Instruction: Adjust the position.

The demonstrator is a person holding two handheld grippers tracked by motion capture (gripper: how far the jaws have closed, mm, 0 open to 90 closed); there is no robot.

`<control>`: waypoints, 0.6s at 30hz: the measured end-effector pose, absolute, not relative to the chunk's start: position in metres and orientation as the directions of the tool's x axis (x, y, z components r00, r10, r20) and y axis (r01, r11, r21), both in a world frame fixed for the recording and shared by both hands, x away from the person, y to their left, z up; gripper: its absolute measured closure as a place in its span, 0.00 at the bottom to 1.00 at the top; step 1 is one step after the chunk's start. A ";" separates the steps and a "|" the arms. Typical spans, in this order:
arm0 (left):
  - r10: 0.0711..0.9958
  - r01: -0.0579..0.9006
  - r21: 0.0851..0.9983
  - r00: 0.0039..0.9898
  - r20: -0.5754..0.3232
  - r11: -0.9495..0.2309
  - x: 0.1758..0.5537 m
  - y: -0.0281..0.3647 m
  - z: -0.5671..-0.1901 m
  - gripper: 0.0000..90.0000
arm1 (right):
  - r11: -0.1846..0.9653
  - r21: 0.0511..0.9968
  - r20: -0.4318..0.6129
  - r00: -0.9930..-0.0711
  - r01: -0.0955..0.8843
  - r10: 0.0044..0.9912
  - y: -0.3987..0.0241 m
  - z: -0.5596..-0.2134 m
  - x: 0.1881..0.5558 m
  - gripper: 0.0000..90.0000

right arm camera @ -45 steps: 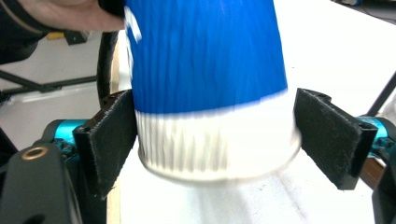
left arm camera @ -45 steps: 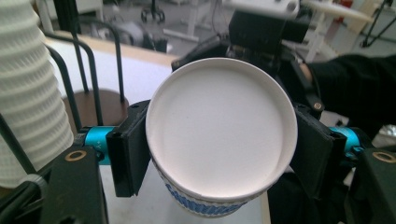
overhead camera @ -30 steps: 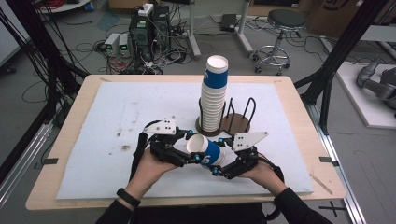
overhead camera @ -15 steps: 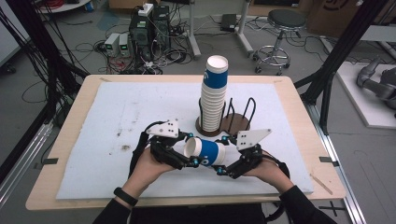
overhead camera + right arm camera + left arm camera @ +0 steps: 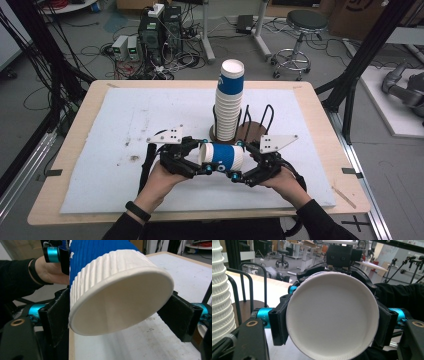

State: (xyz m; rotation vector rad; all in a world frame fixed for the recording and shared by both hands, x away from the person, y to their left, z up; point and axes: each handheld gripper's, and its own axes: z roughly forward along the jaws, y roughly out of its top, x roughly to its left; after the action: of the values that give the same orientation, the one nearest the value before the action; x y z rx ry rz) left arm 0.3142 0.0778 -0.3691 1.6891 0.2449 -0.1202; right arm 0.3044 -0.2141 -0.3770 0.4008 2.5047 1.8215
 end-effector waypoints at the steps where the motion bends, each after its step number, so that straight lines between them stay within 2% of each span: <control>1: 0.089 0.248 0.960 0.967 -0.237 -0.134 0.314 0.078 -0.369 0.31 | 0.291 0.938 0.131 -0.969 0.189 0.208 -0.215 -0.377 0.304 0.18; 5: 0.104 0.243 0.947 0.969 -0.226 -0.210 0.313 0.077 -0.365 0.30 | 0.312 0.936 0.107 -0.975 0.165 0.197 -0.216 -0.375 0.304 0.20; 6: 0.107 0.240 0.931 0.970 -0.218 -0.275 0.313 0.074 -0.363 0.30 | 0.334 0.931 0.088 -0.978 0.149 0.190 -0.216 -0.374 0.304 0.21; 8: 0.112 0.219 0.920 0.975 -0.193 -0.324 0.311 0.072 -0.361 0.30 | 0.360 0.923 0.068 -0.980 0.133 0.187 -0.215 -0.373 0.303 0.21; 14: 0.098 0.191 0.885 0.981 -0.165 -0.424 0.310 0.069 -0.362 0.31 | 0.426 0.900 0.023 -0.986 0.093 0.168 -0.213 -0.372 0.302 0.22; 18: 0.086 0.164 0.886 0.986 -0.141 -0.434 0.311 0.069 -0.363 0.32 | 0.451 0.889 0.004 -0.986 0.079 0.166 -0.212 -0.371 0.302 0.20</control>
State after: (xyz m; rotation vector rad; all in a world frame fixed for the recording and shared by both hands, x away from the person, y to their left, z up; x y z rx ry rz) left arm 0.3109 0.0689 -0.3628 2.0219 0.1770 -0.0890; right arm 0.3018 -0.2120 -0.3714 0.2211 2.6034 1.5889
